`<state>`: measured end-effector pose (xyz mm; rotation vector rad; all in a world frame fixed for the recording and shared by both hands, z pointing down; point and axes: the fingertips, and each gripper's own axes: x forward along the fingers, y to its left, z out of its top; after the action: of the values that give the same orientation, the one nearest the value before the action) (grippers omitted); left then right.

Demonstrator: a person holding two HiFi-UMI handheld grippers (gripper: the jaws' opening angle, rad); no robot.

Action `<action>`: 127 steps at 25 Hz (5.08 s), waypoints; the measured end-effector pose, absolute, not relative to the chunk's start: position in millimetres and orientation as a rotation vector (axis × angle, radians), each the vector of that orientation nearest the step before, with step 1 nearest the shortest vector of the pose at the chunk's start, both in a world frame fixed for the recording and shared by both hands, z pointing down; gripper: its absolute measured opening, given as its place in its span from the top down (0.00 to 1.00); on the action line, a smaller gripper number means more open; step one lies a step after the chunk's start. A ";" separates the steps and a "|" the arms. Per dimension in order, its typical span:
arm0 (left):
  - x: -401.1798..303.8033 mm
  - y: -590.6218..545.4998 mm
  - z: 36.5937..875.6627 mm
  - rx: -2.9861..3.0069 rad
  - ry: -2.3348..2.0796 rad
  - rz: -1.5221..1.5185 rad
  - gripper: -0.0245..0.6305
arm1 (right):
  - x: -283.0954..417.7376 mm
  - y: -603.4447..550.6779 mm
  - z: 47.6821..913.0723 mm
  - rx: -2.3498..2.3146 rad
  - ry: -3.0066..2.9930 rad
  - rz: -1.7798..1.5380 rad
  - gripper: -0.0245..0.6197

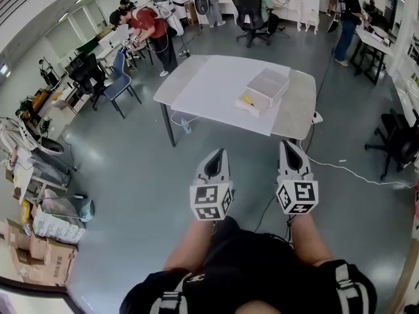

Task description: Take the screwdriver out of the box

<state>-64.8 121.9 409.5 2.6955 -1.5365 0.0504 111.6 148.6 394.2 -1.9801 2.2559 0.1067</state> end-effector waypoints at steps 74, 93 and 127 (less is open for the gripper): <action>-2.5 -357.8 432.2 2.683 -1.495 0.202 0.96 | 152.5 -344.9 468.4 -2.095 2.624 -0.110 0.94; -44.0 -362.9 446.6 2.535 -1.660 0.230 0.96 | 137.7 -370.4 581.9 -2.096 2.858 -0.535 0.89; -107.7 -353.5 456.6 2.292 -1.920 0.290 0.96 | 94.8 -402.8 732.4 -1.715 3.137 -1.390 0.83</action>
<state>-107.7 -353.5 456.6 2.2918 -1.9205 0.2895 94.8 -402.8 732.4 -1.7150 3.1369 -1.3901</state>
